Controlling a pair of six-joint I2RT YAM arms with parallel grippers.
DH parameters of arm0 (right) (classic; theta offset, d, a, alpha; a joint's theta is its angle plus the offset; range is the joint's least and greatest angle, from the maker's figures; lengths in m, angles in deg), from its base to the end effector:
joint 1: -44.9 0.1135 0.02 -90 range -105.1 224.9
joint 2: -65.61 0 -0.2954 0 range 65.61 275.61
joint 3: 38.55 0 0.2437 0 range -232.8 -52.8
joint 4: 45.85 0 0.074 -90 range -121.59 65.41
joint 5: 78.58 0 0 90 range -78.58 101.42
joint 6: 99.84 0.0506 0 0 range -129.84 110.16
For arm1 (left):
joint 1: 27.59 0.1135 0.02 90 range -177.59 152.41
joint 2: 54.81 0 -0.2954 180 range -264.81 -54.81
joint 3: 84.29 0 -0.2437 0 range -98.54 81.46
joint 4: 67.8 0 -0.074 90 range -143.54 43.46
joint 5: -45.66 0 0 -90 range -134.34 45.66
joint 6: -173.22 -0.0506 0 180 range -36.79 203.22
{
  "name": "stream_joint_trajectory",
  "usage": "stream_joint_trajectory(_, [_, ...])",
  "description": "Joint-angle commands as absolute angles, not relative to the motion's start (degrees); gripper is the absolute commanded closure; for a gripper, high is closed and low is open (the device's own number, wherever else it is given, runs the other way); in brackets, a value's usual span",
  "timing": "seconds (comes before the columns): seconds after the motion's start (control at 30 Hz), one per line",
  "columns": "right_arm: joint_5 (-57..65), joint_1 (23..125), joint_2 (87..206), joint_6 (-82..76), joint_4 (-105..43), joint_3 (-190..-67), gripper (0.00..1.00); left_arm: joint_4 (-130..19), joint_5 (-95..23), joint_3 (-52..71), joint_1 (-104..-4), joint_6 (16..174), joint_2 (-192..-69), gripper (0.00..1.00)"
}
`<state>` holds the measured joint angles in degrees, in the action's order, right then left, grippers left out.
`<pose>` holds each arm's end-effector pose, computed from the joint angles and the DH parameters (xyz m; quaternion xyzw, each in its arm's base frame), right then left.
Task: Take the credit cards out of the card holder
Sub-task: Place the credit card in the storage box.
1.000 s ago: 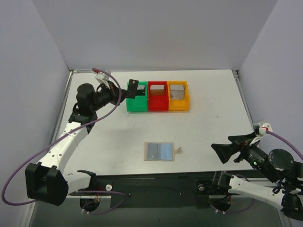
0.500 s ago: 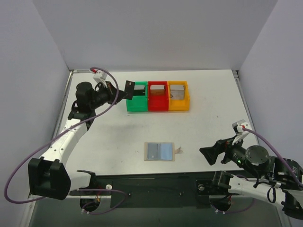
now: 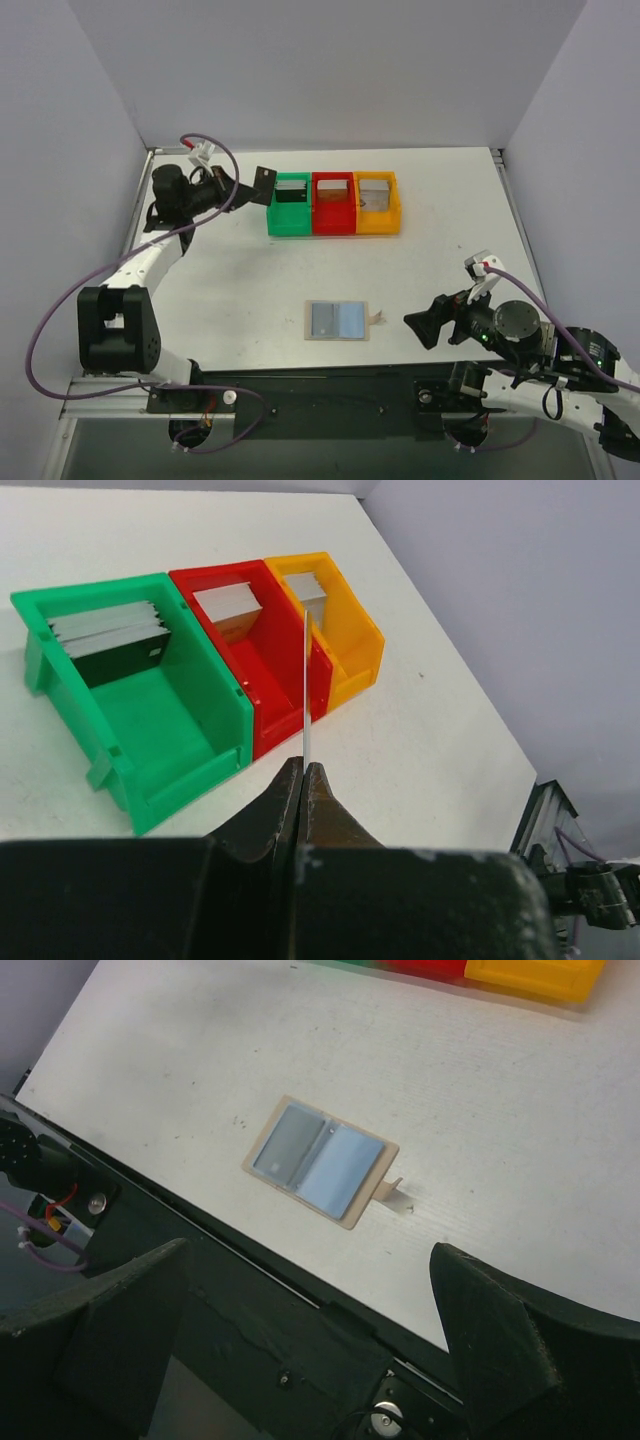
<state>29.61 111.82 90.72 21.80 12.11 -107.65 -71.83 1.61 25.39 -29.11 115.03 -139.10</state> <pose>0.0327 0.0364 0.3786 -0.1430 0.7709 0.3797 0.4911 0.3336 -0.0452 0.3298 0.0582 0.7461 -0.4561 0.4816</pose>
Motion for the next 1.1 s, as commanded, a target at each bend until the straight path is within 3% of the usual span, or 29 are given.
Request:
stream_joint_trajectory(0.0, [29.7, 112.3, 88.2, 21.3, 9.5, -105.7, 0.00, -68.7, 4.5, 16.2, -29.3, 103.7, -141.0, 1.00])
stream_joint_trajectory(0.23, [31.0, 112.3, 85.1, 19.9, 7.3, -101.9, 0.00, -45.7, 2.9, 2.3, -34.2, 79.2, -151.6, 1.00])
stream_joint_trajectory(0.57, [31.5, 112.3, 84.4, 18.6, 6.1, -98.9, 0.00, -18.9, -14.7, -18.5, -43.2, 52.7, -165.3, 1.00])
stream_joint_trajectory(0.87, [32.8, 112.3, 84.2, 18.9, 2.1, -95.3, 0.00, -26.0, -18.0, -13.7, -44.8, 45.0, -162.1, 1.00])
stream_joint_trajectory(1.07, [33.2, 112.2, 84.3, 20.0, 1.3, -96.0, 0.00, -29.2, -13.5, -12.6, -44.9, 45.2, -159.7, 1.00])
